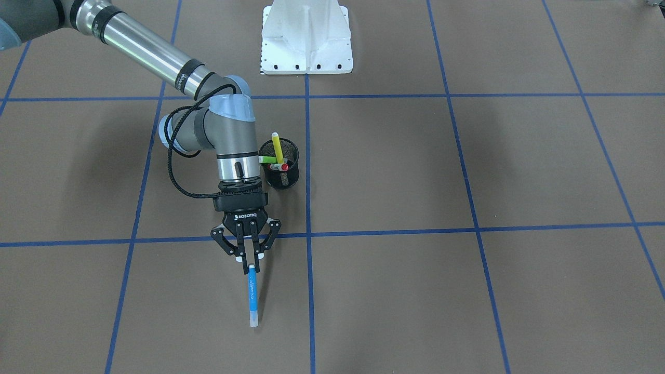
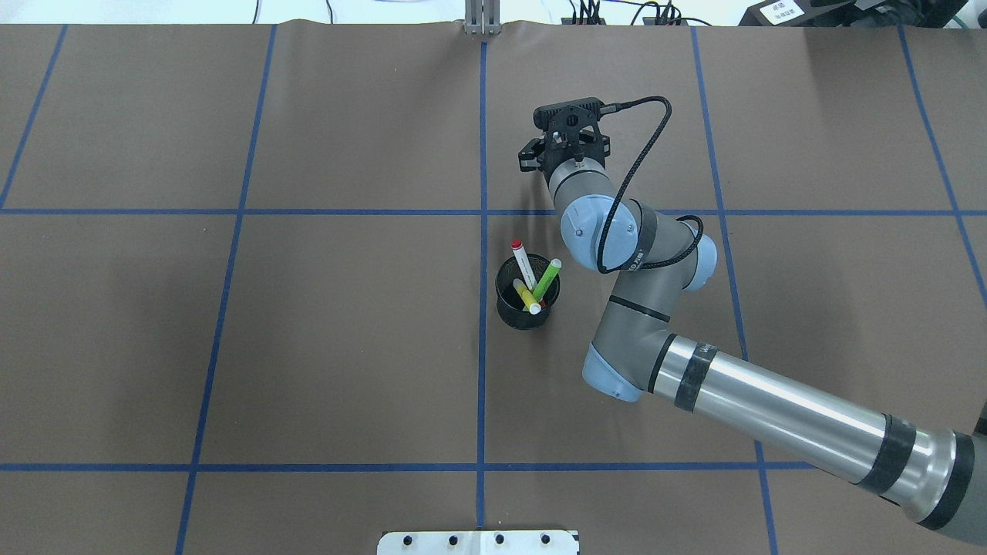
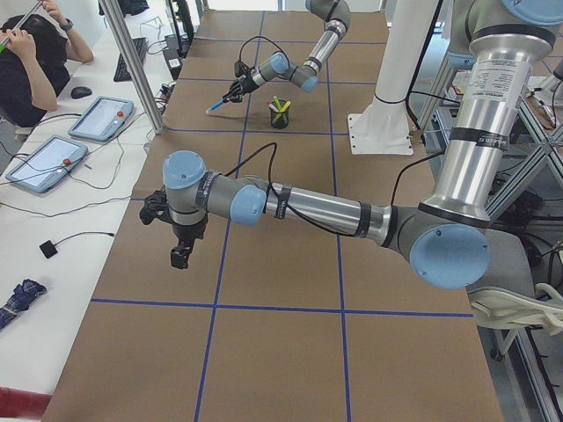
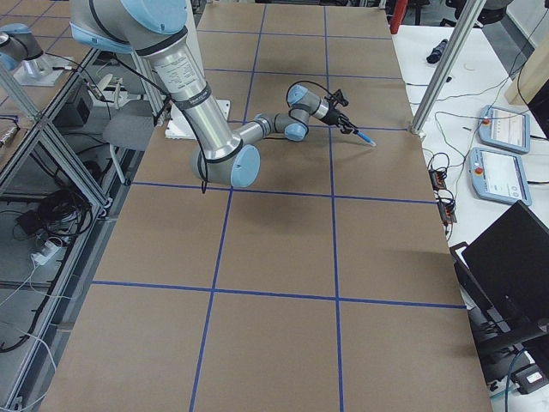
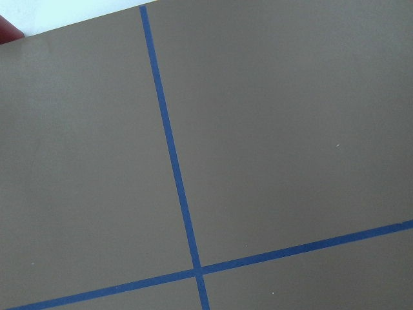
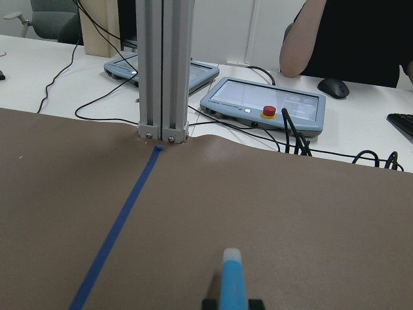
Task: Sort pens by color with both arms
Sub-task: 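Lay the blue marker down with the right gripper while the left arm reaches in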
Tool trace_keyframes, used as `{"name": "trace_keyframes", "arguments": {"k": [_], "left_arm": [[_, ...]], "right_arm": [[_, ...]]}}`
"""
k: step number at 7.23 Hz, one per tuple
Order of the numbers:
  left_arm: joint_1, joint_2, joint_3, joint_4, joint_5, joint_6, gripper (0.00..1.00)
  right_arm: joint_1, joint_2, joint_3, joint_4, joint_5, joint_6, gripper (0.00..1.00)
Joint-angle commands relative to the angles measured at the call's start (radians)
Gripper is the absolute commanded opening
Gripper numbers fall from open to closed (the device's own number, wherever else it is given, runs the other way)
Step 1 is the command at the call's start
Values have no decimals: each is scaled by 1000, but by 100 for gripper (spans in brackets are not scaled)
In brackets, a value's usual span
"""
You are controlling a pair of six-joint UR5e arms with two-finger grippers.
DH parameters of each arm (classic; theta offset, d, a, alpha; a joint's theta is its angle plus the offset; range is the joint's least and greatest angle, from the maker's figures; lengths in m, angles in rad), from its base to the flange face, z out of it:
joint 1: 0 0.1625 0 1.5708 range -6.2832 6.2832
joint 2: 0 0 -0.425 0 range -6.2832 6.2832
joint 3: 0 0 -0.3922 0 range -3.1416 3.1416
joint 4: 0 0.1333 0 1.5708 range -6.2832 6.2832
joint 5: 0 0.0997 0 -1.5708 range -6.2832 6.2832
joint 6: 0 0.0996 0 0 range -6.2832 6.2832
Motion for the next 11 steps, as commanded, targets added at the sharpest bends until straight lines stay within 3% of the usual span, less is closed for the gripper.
{"name": "trace_keyframes", "arguments": {"k": [1,3,5,7,8,10,11], "left_arm": [[0,0,-1,0,0,0,100],[0,0,-2,0,0,0,100],[11,-23,1,8,8,-3,100],[41,-70,-5,18,5,-27,100],[75,-98,-10,15,0,-160,100],[194,-138,-59,15,3,-339,100],[262,-184,-60,70,2,-363,100]], "right_arm": [[0,11,26,4,33,2,99],[44,13,81,2,146,5,99],[163,5,180,-89,395,9,99],[320,2,292,-270,592,-3,99],[380,2,303,-341,689,-4,99],[472,7,412,-683,772,-36,99],[541,7,418,-798,932,-40,99]]}}
